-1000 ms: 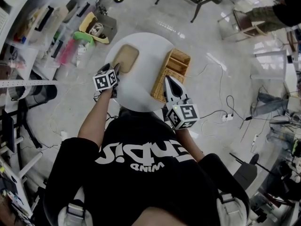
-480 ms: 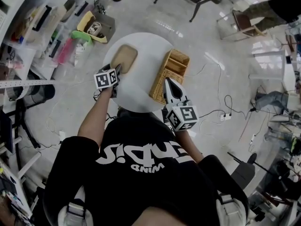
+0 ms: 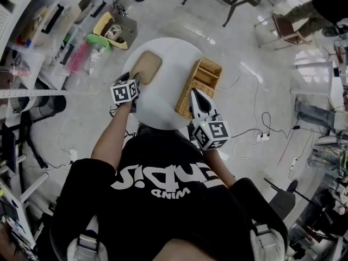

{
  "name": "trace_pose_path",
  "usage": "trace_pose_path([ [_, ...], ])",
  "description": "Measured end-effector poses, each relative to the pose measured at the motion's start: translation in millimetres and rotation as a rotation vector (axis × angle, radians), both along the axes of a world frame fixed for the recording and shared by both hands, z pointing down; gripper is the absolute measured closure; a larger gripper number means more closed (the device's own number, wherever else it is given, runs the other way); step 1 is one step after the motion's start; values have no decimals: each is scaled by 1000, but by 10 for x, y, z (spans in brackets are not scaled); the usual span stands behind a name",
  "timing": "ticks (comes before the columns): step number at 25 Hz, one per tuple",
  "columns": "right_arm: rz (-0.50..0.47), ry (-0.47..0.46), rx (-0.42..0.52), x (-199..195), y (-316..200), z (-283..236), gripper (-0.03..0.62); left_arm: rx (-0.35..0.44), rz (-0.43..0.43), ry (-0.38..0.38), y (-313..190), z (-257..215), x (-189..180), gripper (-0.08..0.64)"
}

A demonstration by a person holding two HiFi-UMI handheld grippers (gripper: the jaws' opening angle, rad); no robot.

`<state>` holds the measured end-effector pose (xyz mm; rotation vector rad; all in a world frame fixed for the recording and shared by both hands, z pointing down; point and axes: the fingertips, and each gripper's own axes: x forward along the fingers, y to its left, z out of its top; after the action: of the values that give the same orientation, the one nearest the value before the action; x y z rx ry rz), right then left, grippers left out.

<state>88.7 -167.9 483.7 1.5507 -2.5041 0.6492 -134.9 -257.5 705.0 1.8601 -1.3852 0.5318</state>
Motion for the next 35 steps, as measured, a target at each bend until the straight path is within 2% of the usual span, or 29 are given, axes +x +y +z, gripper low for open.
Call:
trace_pose_path([
  [10,-6,-19,12,3,69,-10,594,20,-53,44,79,-153,-43,440],
  [13,-9,-22,17,6,96,-12,594,29,-74,81,98,-203,-58,455],
  [17,-14,-24,23,-17,122,-33,595,39,-88,162,128,-305,-40,485],
  [20,-20,-26,28,-36,134,-51,594,51,-86,250,131,-441,35,511],
  [24,-28,-29,37,-64,163,-73,594,87,-65,385,104,-753,191,520],
  [27,-31,-33,46,-82,175,-96,595,125,-49,445,54,-1039,278,522],
  [31,-27,-35,61,-74,181,-136,594,219,-12,424,-18,-1487,333,523],
  [35,-25,-37,80,-60,187,-208,594,351,31,291,-34,-2002,314,523],
])
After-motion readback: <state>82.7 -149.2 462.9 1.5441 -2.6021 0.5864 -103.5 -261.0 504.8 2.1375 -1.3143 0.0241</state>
